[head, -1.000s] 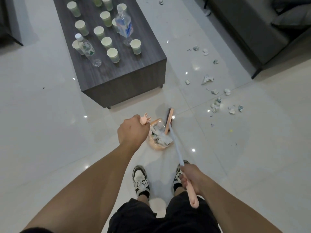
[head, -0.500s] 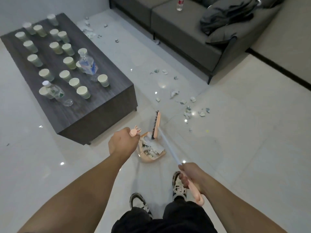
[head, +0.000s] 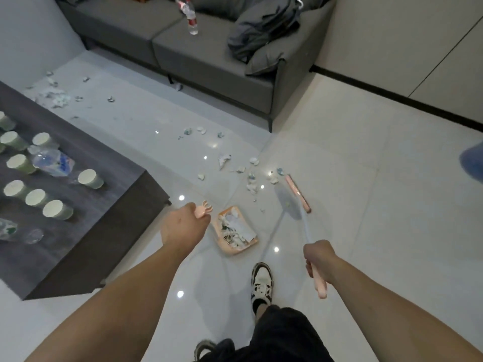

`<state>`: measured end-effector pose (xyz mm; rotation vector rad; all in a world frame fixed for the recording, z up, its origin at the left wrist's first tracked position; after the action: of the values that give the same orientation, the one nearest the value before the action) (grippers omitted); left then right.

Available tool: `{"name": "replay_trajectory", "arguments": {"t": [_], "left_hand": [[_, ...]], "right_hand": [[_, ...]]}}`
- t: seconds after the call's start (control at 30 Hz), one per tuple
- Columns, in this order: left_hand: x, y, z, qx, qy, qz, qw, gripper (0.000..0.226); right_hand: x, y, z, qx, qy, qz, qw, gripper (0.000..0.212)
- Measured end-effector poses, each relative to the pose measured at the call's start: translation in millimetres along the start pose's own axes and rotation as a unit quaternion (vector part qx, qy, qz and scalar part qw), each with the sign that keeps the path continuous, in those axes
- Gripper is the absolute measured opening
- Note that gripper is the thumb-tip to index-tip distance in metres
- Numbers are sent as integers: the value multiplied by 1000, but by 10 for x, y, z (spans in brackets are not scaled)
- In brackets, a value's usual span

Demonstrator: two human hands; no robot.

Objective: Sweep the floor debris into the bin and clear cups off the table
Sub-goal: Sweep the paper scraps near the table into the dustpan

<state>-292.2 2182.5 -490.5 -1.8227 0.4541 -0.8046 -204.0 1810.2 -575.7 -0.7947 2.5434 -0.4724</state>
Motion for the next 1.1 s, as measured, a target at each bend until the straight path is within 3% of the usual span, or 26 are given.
{"name": "replay_trajectory", "arguments": {"t": [0.1, 0.27, 0.4, 0.63, 0.73, 0.87, 1.1], "left_hand": [[231, 148, 210, -5, -5, 7, 1000, 28], [544, 387, 528, -25, -9, 19, 999, 27], [682, 391, 794, -20, -12, 29, 999, 27], [762, 432, 881, -35, -12, 41, 998, 25], [766, 447, 869, -38, -11, 40, 998, 25], [689, 411, 864, -40, -5, 43, 998, 25], [311, 220, 813, -52, 8, 7, 999, 24]], "right_hand": [[-118, -125, 239, -38, 49, -62, 996, 22], [-280, -312, 594, -9, 10, -28, 1000, 16], [-174, -108, 594, -42, 51, 32, 997, 10], [-144, 414, 348, -105, 9, -60, 993, 4], [-105, 644, 145, -141, 2, -62, 988, 15], [-40, 778, -88, -174, 13, 15, 984, 8], [63, 623, -424, -150, 8, 126, 981, 19]]}}
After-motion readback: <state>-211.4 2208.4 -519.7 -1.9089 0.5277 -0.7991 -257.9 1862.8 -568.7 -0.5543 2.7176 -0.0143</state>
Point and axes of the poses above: each hand's wrist, its own z-axis towards the middle knuckle, its own y-axis out of the palm, x = y × z, the point moved 8 cm from there along z, towards the middle knuckle, and after that the axes turned 2 degrees about -z, right-handed, at the moved point
